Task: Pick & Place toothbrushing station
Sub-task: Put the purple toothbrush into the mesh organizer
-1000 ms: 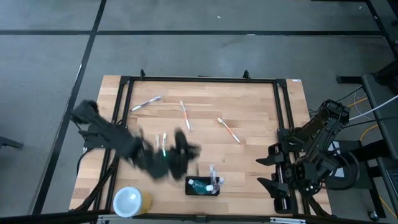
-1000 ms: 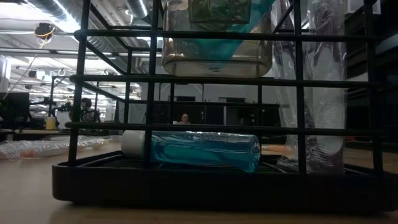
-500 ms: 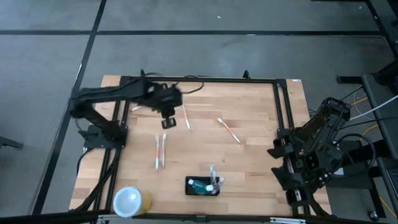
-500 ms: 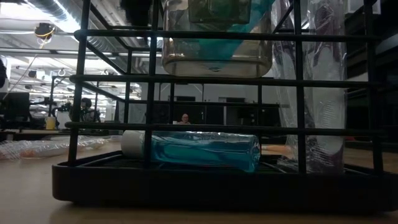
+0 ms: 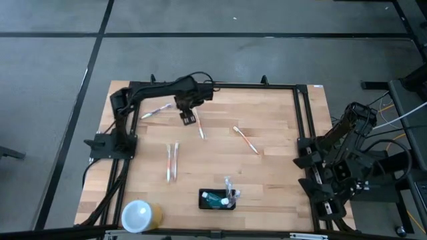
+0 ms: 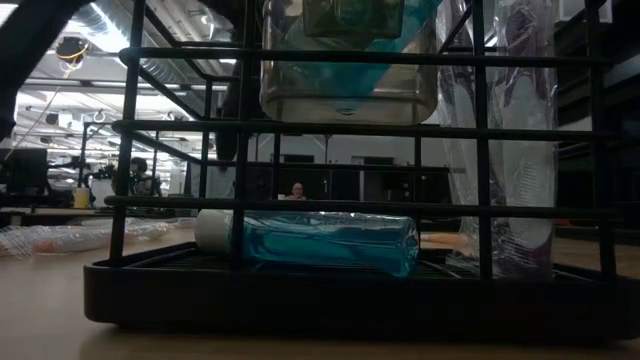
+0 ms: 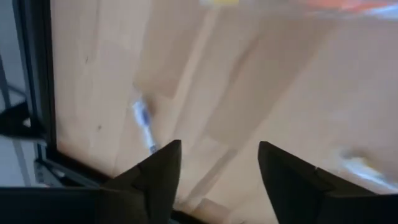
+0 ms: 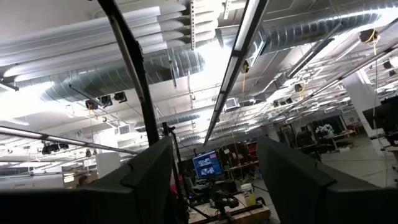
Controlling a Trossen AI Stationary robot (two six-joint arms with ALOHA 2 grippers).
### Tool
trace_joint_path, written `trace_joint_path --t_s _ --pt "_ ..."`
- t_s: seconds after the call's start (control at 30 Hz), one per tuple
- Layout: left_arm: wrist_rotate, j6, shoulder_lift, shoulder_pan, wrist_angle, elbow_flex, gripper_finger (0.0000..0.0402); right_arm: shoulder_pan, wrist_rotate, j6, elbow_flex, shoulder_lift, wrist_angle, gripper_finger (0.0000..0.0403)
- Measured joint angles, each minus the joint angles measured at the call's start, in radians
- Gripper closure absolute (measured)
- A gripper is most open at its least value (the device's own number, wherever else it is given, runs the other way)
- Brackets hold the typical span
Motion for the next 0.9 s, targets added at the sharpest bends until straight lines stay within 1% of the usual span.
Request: trace_joint_path --t_s 0.1,0.17,0.37,0.63,0.73,0.83,0.9 --pt "-0.004 0.018 0.031 0.066 -0.023 0.0 0.0177 0.0 0.006 0.013 0.0 -0.001 0.001 0.0168" --pt "0.019 0.04 0.04 0.11 -0.052 0.0 0.0175 0.0 0.008 0.024 0.0 -0.004 0.0 0.0168" --pt "0.054 0.118 0.056 0.219 -0.086 0.001 0.0191 -0.013 0.044 0.003 0.0 -0.018 0.001 0.0168" --pt "0.055 0.205 0.101 0.26 -0.082 0.001 0.0205 -0.072 0.026 0.002 0.0 -0.025 0.011 0.0168" --pt "0.122 0.234 0.148 0.277 -0.076 0.001 0.0205 -0.092 0.017 0.014 0.0 -0.026 0.011 0.0168" --pt "0.099 0.256 0.185 0.284 -0.068 0.012 0.0205 -0.106 0.0 0.038 0.0 -0.026 0.011 0.0168" --pt "0.102 0.285 0.204 0.283 -0.052 0.038 0.0205 -0.11 0.0 0.051 0.0 -0.026 0.011 0.0168"
